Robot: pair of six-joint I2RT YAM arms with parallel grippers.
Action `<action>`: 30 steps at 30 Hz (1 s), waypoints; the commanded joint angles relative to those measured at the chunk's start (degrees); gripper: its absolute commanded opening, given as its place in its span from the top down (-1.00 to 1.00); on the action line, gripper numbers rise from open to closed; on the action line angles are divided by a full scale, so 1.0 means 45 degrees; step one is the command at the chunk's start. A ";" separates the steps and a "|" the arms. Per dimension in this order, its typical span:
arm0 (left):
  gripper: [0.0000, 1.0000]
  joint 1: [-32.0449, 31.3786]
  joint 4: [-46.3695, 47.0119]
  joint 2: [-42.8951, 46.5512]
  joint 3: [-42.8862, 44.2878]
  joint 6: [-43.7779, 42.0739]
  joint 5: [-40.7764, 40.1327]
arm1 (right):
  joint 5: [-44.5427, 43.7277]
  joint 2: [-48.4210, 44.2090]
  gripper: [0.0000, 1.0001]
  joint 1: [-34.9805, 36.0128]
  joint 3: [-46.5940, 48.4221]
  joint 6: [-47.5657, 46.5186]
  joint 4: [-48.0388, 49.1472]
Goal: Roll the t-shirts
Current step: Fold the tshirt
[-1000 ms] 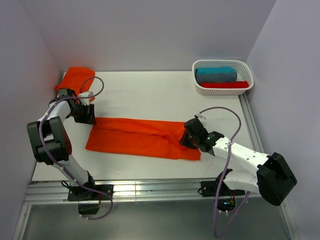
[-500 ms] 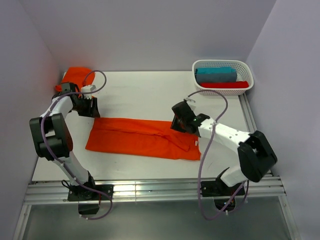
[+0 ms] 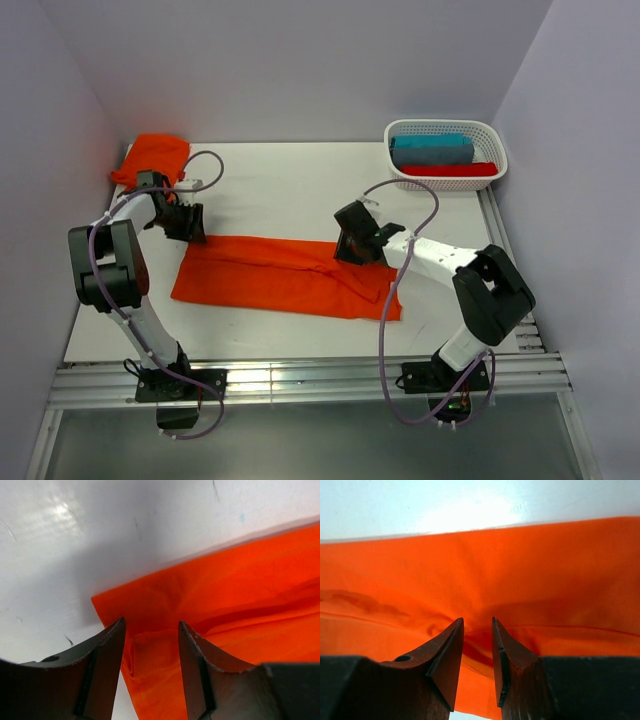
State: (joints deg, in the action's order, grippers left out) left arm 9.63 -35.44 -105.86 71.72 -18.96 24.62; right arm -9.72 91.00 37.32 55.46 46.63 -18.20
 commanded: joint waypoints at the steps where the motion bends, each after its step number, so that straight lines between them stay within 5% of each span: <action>1: -0.02 -0.0108 -0.0287 0.0849 -0.0332 -0.0512 -0.0178 | 0.0030 -0.0554 0.28 0.0397 -0.0254 0.0086 0.0196; 30: 0.22 0.0145 -0.0054 0.3291 -0.2969 -0.1294 -0.1056 | -0.0224 -0.1219 0.29 0.2175 -0.1758 0.1122 0.0430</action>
State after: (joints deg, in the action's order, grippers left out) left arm 9.65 -36.71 -93.49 58.76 -23.35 20.45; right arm -9.58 87.59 46.09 48.31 50.59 -17.52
